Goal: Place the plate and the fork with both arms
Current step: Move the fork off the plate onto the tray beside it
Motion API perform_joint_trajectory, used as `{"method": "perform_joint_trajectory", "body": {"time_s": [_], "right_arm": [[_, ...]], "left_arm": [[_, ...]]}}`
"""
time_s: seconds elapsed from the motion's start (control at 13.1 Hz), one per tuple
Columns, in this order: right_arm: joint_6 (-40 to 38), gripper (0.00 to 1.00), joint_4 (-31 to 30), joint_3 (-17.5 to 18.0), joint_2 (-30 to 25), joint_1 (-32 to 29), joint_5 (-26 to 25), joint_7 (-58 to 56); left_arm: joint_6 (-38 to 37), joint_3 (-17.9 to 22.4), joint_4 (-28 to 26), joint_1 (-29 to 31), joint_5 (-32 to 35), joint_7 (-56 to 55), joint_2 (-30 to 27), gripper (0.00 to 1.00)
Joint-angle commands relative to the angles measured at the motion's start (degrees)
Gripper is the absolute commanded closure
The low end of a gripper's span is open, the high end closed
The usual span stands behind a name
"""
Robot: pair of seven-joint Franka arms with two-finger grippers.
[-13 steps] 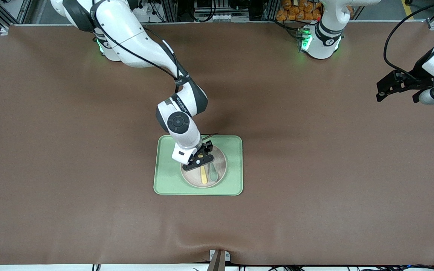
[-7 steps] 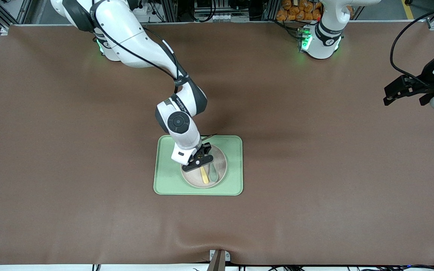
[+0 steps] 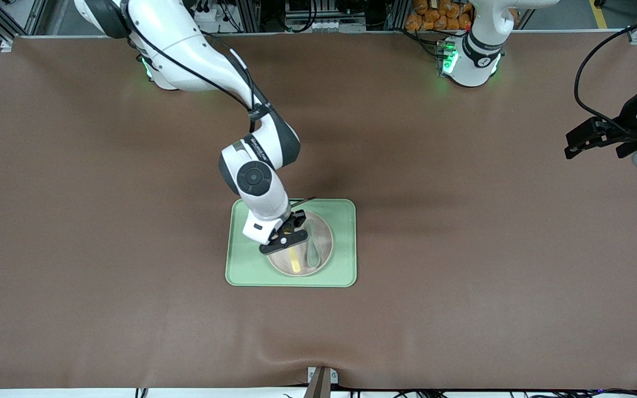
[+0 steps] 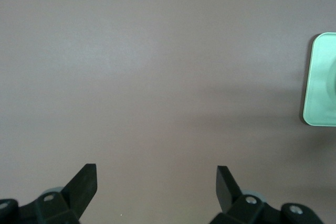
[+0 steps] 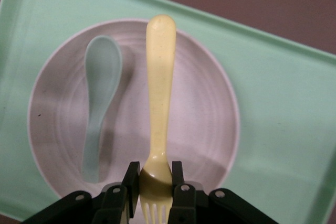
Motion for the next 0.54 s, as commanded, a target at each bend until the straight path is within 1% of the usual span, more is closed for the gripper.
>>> {"method": "perform_joint_trajectory", "body": {"time_s": [0.0,0.23,0.46], "right_arm": [[-2.4,1.0,-2.9,0.7,-3.5,-4.8,-0.2,1.1],[-2.0,1.0,-9.4,0.7,-5.5,-8.3,0.4,3.0],[-0.9,1.0,-11.7,0.7,-5.0,-9.1,0.5,9.3]], "left_arm": [[0.4,0.2,-0.7,-0.3,0.1,-0.8,-0.7,0.0],[0.2,0.2,-0.7,-0.3,0.1,-0.8,-0.7,0.0],[-0.1,0.2,-0.5,-0.2,0.0,-0.6,-0.3,0.0]]}}
